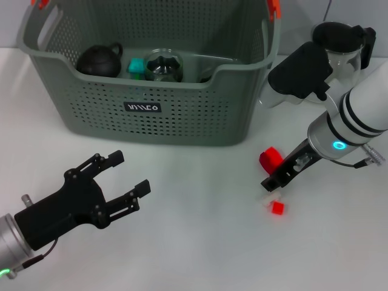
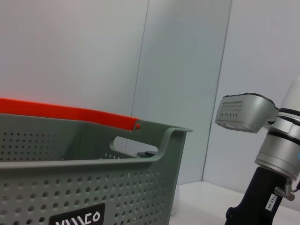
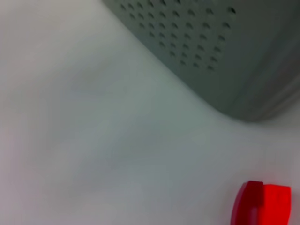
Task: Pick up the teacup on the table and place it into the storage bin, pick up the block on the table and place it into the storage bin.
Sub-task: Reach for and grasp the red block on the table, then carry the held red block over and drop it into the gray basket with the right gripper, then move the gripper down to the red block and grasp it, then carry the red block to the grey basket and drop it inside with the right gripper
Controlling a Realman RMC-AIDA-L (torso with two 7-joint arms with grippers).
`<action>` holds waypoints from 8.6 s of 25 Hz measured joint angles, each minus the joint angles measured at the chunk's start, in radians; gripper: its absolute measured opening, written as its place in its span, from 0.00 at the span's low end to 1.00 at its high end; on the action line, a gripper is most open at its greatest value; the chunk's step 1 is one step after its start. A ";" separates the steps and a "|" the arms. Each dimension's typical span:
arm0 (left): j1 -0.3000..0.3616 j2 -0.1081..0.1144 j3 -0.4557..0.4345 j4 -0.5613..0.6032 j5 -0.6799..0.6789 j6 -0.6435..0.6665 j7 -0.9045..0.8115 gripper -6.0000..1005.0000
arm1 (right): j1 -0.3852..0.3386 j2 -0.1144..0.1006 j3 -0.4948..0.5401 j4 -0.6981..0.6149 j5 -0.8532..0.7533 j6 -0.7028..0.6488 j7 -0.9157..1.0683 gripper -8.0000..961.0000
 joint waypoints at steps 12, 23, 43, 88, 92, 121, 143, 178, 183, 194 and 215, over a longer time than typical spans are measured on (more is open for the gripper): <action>0.000 0.000 0.000 -0.005 0.000 -0.002 0.010 0.84 | 0.002 0.001 0.000 0.020 -0.002 0.020 0.034 0.50; 0.001 0.000 0.000 -0.005 0.000 -0.002 0.011 0.84 | 0.004 -0.001 0.000 0.026 -0.004 0.034 0.070 0.38; 0.001 0.001 0.000 -0.017 0.000 -0.015 0.011 0.84 | 0.035 -0.001 -0.001 0.082 -0.011 0.060 0.071 0.32; 0.001 0.004 -0.026 -0.017 -0.009 -0.002 0.011 0.84 | 0.113 -0.006 0.403 -0.425 0.333 -0.280 -0.132 0.13; 0.000 0.003 -0.026 -0.017 -0.009 -0.002 0.011 0.84 | 0.188 -0.009 0.360 -0.278 0.278 -0.062 -0.121 0.13; -0.004 0.002 -0.028 -0.028 -0.009 0.005 0.011 0.84 | -0.042 -0.011 0.207 -0.291 0.739 0.327 -0.487 0.54; -0.033 0.006 -0.042 -0.027 -0.009 -0.012 0.011 0.84 | -0.155 -0.069 0.714 -0.535 0.074 -0.666 -0.192 0.60; -0.023 0.005 -0.052 -0.028 -0.009 -0.022 0.011 0.84 | -0.008 0.002 -0.033 -0.090 -0.139 0.020 0.262 0.47; -0.022 0.004 -0.052 -0.028 -0.009 -0.022 0.011 0.84 | -0.017 0.004 -0.038 -0.059 -0.121 0.073 0.263 0.47; -0.020 0.004 -0.052 -0.028 -0.009 -0.022 0.011 0.84 | -0.054 0.005 -0.051 -0.028 -0.076 0.160 0.254 0.47; -0.020 0.003 -0.052 -0.031 -0.009 -0.022 0.011 0.84 | -0.085 0.002 -0.064 -0.079 -0.077 0.154 0.256 0.22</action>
